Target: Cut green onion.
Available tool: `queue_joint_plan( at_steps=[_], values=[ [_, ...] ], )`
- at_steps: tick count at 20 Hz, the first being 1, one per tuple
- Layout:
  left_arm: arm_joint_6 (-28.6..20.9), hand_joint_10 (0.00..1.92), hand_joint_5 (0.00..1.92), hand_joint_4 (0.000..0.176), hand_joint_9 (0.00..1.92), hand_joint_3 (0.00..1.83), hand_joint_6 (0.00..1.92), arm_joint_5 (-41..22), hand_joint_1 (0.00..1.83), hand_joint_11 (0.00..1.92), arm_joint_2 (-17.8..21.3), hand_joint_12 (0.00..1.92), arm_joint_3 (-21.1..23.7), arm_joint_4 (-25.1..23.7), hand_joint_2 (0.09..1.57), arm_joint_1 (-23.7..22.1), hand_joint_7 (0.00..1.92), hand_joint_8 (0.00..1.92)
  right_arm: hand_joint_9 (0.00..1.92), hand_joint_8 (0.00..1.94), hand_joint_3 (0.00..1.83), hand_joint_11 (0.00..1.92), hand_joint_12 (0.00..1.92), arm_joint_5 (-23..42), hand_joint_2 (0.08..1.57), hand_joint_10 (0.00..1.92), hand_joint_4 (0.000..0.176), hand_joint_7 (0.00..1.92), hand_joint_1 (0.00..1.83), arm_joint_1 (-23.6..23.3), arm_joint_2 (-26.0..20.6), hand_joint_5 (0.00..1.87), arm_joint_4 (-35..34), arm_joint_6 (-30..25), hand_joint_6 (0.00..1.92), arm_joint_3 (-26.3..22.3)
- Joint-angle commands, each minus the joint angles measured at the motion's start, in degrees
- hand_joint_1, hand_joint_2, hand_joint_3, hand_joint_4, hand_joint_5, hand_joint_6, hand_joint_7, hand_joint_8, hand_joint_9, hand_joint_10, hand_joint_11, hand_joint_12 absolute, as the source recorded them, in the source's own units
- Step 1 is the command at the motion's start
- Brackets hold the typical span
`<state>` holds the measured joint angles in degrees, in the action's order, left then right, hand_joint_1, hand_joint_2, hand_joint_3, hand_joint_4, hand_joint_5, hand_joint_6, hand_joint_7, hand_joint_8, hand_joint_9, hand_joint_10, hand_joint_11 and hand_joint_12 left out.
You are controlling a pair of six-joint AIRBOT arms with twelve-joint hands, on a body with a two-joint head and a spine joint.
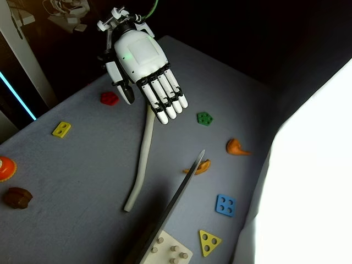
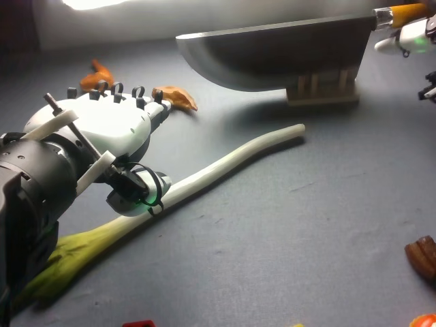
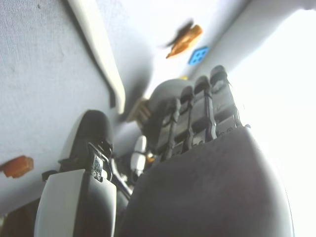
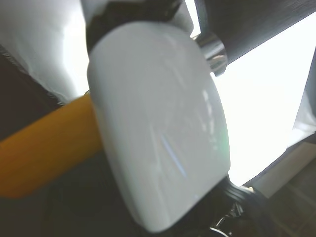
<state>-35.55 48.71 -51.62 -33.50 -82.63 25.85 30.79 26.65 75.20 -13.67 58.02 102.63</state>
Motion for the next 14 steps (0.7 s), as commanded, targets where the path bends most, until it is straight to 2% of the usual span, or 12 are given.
queue_joint_plan(
  at_steps=[1,5,6,9,11,12,14],
  values=[
    [0.38,0.0,0.01,0.008,0.01,0.01,0.0,1.32,0.53,0.0,0.25,0.0,0.23,-4.3,1.39,-0.97,0.01,0.0,0.0,0.0,0.0,0.0,0.0,7.09,0.82,0.0,0.088,0.0,0.91,-1.2,-1.76,0.0,-0.09,-0.54,0.0,-0.68],
    [1.8,0.01,0.04,0.003,0.02,0.0,0.01,1.33,0.56,0.0,0.23,0.0,0.48,-3.29,1.38,-1.72,0.02,0.01,0.0,0.0,0.0,0.0,0.0,5.94,0.82,0.0,0.087,0.0,0.9,-4.94,-7.02,0.0,2.95,-1.26,0.0,-6.89],
    [1.81,0.01,0.04,0.0,0.03,0.01,0.01,1.35,0.53,0.0,0.18,0.0,0.57,-3.12,1.4,-1.81,0.03,0.01,0.0,0.0,0.0,0.0,0.0,4.23,0.84,0.0,0.075,0.0,0.88,-6.7,-8.49,0.0,4.04,-1.9,0.0,-8.6],
    [1.81,0.01,0.04,0.0,0.04,0.01,0.01,1.5,0.52,0.0,0.08,0.0,0.65,-3.03,1.4,-1.89,0.04,0.01,0.0,0.0,0.0,0.0,0.0,1.87,0.84,0.0,0.075,0.0,0.88,-9.72,-11.1,0.0,5.51,-2.21,0.0,-12.51],
    [1.81,0.02,0.06,0.009,0.06,0.0,0.01,1.51,0.54,0.01,0.08,0.0,0.65,-3.02,1.38,-1.9,0.05,0.01,0.0,0.0,0.0,0.0,0.0,-0.4,0.85,0.0,0.058,0.0,0.82,-11.26,-12.87,0.0,5.87,-1.47,0.0,-15.93],
    [1.81,0.01,0.11,0.006,0.1,0.0,0.01,1.51,0.59,0.0,0.09,0.1,0.65,-3.02,1.35,-1.9,0.09,0.02,0.0,0.0,0.0,0.0,0.0,-1.19,0.85,0.0,0.052,0.0,0.81,-11.87,-13.7,0.0,5.87,-1.1,0.0,-17.46],
    [1.81,0.01,0.12,0.001,0.12,0.0,0.0,1.56,0.55,0.0,0.08,0.17,0.65,-3.02,1.35,-1.9,0.11,0.01,0.0,0.0,0.0,0.0,0.0,-1.71,0.85,0.0,0.037,0.0,0.79,-12.96,-15.5,0.0,5.87,0.08,0.0,-20.7]
  ],
)
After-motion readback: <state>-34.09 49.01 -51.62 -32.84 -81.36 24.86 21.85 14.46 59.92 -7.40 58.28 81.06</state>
